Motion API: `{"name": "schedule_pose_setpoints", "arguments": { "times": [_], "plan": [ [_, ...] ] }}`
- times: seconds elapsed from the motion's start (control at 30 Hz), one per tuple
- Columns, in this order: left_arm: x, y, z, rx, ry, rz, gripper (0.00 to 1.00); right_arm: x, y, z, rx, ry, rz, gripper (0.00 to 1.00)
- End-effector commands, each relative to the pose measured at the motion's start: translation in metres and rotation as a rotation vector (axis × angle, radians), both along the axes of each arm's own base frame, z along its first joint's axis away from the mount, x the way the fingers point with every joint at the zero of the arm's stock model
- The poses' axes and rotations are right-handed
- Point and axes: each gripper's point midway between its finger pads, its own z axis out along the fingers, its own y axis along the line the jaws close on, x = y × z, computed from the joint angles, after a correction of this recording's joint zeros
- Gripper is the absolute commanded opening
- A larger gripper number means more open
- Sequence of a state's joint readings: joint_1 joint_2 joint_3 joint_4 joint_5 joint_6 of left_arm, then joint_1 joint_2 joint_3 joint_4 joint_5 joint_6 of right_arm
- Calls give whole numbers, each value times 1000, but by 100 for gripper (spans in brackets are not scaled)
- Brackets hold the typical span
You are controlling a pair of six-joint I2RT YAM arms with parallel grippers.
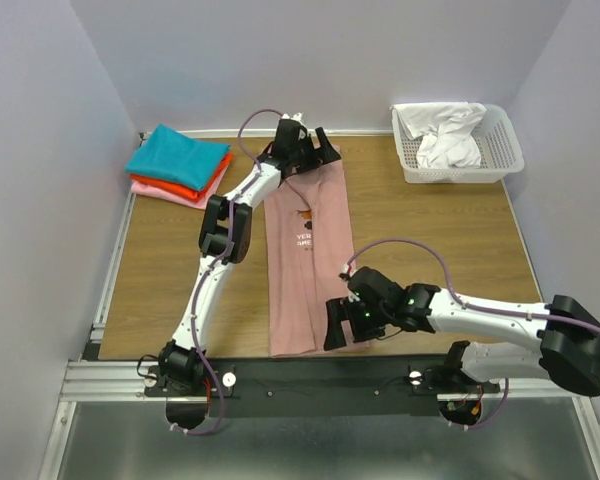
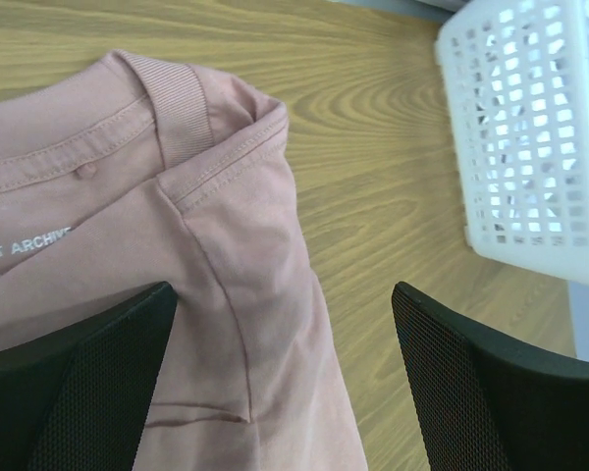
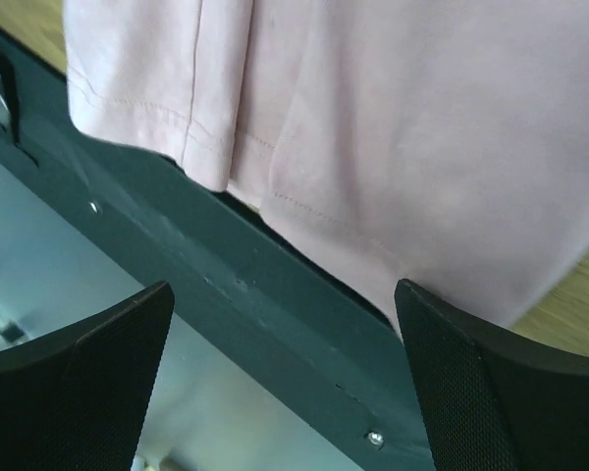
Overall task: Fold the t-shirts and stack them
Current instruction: Fold the tshirt
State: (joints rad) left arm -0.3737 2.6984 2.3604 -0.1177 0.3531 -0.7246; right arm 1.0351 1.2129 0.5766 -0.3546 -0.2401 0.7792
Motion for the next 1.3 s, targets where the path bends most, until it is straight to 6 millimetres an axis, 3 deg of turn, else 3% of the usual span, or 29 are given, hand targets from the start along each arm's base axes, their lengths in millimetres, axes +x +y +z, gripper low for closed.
{"name": "schedule_pose_setpoints", "arguments": {
  "times": [0.0, 0.23, 0.37, 0.4, 0.43, 0.47, 0.5, 0.53, 0.57, 0.6, 0.7, 0.73, 0.77, 0.8, 0.83, 0.87, 0.9, 0.93, 0.97, 1.03, 1.07, 1.13, 1.17, 1.23, 1.27],
  "plan": [
    [0, -29, 12, -107, -54, -72, 99, 30, -8, 18, -13, -145, -146, 100],
    [25, -25, 43, -148, -158, 27, 99, 64, -15, 48, 0, -303, -278, 100],
    [27, -25, 99, -178, -247, 26, 99, 79, -18, 57, -11, -370, -328, 100],
    [23, -23, 132, -189, -292, 17, 99, 82, -18, 59, -11, -377, -348, 100],
    [20, -22, 150, -187, -319, 13, 99, 82, -18, 61, -8, -378, -352, 100],
    [15, -20, 158, -176, -324, 9, 99, 82, -18, 60, -8, -371, -360, 100],
    [3, -15, 203, -169, -391, -2, 99, 81, -18, 61, -3, -362, -370, 100],
    [-7, -12, 217, -158, -409, -14, 99, 80, -19, 59, -3, -354, -378, 100],
    [-17, -10, 200, -123, -370, -22, 99, 78, -21, 55, -11, -343, -382, 100],
    [-39, -3, 250, -124, -444, -27, 98, 77, -22, 53, -14, -339, -379, 100],
    [-97, 14, 263, -37, -455, -39, 98, 75, -27, 45, -33, -331, -386, 100],
    [-118, 20, 217, 26, -365, -27, 98, 75, -29, 44, -36, -331, -393, 100],
    [-134, 29, 214, 44, -350, 0, 99, 74, -30, 43, -36, -328, -394, 100],
    [-162, 47, 251, 20, -401, 50, 99, 76, -33, 42, -44, -335, -405, 100],
    [-177, 59, 244, 25, -376, 108, 99, 76, -34, 42, -42, -338, -409, 100],
    [-205, 65, 194, 71, -285, 103, 98, 77, -36, 45, -32, -342, -417, 100],
    [-234, 76, 217, 37, -323, 116, 98, 77, -38, 45, -29, -343, -423, 100],
    [-249, 87, 208, 46, -305, 149, 98, 75, -41, 41, -36, -338, -425, 100],
    [-285, 99, 186, 37, -242, 177, 98, 74, -44, 40, -27, -339, -437, 100],
    [-317, 111, 164, 37, -189, 197, 98, 73, -47, 40, -21, -339, -437, 100],
    [-343, 119, 147, 14, -141, 205, 98, 72, -48, 41, -10, -341, -441, 100],
    [-377, 129, 112, 68, -38, 175, 98, 71, -51, 39, -9, -340, -448, 100],
    [-394, 138, 81, 103, 34, 184, 98, 70, -52, 38, -9, -339, -447, 100],
    [-426, 149, 58, 115, 143, 185, 98, 69, -54, 41, 0, -346, -449, 100],
    [-441, 155, 36, 140, 208, 181, 98, 68, -55, 39, 2, -341, -449, 100]
  ]
}}
